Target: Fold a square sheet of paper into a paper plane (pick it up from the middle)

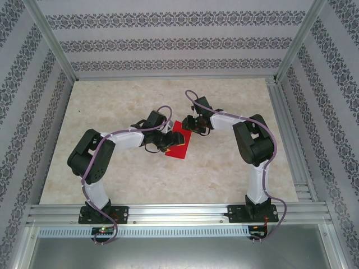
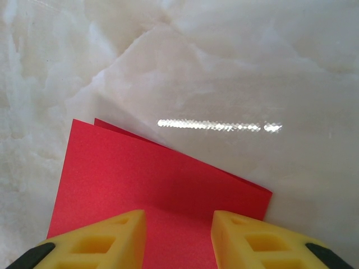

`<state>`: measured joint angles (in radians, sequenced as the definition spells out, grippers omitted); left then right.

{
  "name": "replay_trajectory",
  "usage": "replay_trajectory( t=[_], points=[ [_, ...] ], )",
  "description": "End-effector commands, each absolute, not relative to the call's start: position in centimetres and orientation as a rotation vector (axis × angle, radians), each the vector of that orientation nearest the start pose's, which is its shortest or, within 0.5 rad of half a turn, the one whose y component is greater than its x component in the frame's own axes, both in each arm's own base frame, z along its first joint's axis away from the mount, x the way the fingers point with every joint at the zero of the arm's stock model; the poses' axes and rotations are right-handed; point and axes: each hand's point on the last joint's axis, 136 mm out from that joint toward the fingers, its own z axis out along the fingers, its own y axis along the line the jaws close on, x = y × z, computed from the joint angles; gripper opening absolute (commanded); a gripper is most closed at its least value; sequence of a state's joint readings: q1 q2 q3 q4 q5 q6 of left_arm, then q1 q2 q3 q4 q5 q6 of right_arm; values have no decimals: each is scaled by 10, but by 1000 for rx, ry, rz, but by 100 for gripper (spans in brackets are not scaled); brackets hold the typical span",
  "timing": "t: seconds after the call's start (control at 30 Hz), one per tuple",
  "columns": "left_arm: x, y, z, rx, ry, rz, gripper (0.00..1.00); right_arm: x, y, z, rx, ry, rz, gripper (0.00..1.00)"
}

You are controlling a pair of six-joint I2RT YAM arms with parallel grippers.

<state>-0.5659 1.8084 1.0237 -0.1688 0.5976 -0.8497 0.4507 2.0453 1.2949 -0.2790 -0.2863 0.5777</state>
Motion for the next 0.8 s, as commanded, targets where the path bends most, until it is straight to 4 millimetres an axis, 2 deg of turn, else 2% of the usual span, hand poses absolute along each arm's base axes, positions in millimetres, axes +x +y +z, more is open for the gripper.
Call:
replay_trajectory(
  t=[0.0, 0.13, 0.23, 0.47, 0.77],
  points=[
    [295, -303, 65, -95, 2823, -1190, 64, 400, 242, -12, 112, 2812, 649, 38],
    [284, -295, 60, -96, 2846, -1166, 64, 399, 242, -13, 111, 2813, 646, 38],
    [282, -295, 66, -83, 2834, -1184, 61, 399, 242, -13, 110, 2814, 646, 38],
    [288, -304, 85, -52, 2770, -1259, 54, 399, 241, -14, 115, 2814, 642, 38],
    [303, -320, 95, -35, 2718, -1325, 54, 399, 242, -13, 116, 2814, 654, 38]
  ],
)
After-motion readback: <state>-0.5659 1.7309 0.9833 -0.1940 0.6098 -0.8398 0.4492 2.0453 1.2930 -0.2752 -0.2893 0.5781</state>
